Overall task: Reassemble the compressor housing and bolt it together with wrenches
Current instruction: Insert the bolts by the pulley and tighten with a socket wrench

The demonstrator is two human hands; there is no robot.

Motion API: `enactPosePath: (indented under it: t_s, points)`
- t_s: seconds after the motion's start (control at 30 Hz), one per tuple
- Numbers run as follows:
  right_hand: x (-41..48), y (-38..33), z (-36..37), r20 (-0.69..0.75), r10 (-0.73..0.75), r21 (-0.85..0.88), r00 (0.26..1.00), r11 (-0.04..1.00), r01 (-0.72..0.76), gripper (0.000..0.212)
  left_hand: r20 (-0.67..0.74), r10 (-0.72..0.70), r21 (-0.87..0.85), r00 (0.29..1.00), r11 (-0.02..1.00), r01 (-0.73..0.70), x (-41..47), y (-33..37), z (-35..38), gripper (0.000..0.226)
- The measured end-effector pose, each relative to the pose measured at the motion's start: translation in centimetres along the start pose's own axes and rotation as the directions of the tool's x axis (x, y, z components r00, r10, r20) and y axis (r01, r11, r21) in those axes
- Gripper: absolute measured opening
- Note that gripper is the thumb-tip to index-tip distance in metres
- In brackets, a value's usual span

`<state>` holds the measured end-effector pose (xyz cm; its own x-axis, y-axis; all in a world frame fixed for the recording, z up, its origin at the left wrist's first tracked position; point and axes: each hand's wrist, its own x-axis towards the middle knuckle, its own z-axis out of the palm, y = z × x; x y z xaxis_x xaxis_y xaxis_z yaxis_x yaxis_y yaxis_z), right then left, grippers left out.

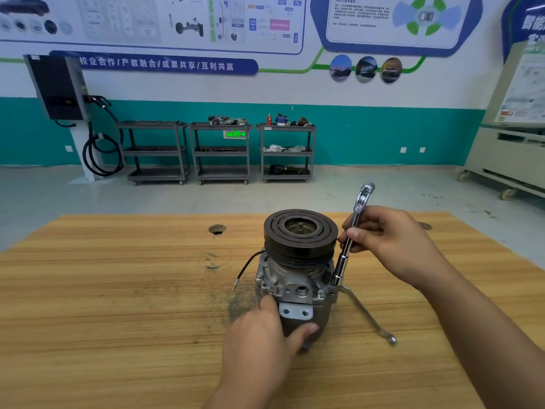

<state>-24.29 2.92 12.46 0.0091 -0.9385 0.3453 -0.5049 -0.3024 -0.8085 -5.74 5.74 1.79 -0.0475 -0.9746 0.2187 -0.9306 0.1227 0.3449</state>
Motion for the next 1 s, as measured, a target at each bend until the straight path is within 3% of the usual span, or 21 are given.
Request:
enactPosePath:
  t_s: [0.17, 0.37, 0.67, 0.9, 1.0]
  points:
    - [-0.4, -0.9, 0.4, -0.022, 0.026, -0.111, 0.999, 0.993, -0.028, 0.024, -0.029, -0.003, 0.011, 1.000, 1.000, 0.004, -0.1, 0.0, 0.2, 0.057]
    - [-0.8, -1.2, 0.6, -0.054, 0.030, -0.318, 0.998, 0.947, -0.046, 0.016, -0.057, 0.003, -0.015, 0.998, 1.000, -0.004, -0.2, -0.1, 0.3, 0.059]
    - [-0.7, -1.2, 0.7, -0.090, 0.026, -0.228, 0.996, 0.973, -0.046, 0.010, -0.030, -0.016, -0.035, 0.999, 0.999, 0.015, -0.3, 0.1, 0.0, 0.056]
    - [-1.3, -0.7, 2.7, -0.283, -0.048, -0.210, 0.958, 0.978, -0.013, 0.021, -0.048, -0.009, -0.020, 0.999, 1.000, 0.008, -0.5, 0.3, 0.0, 0.055]
    - [-1.5, -0.4, 2.8, -0.282, -0.073, -0.207, 0.957, 0.978, 0.014, 0.017, -0.059, 0.013, -0.035, 0.998, 0.999, -0.015, -0.5, 0.0, 0.1, 0.053]
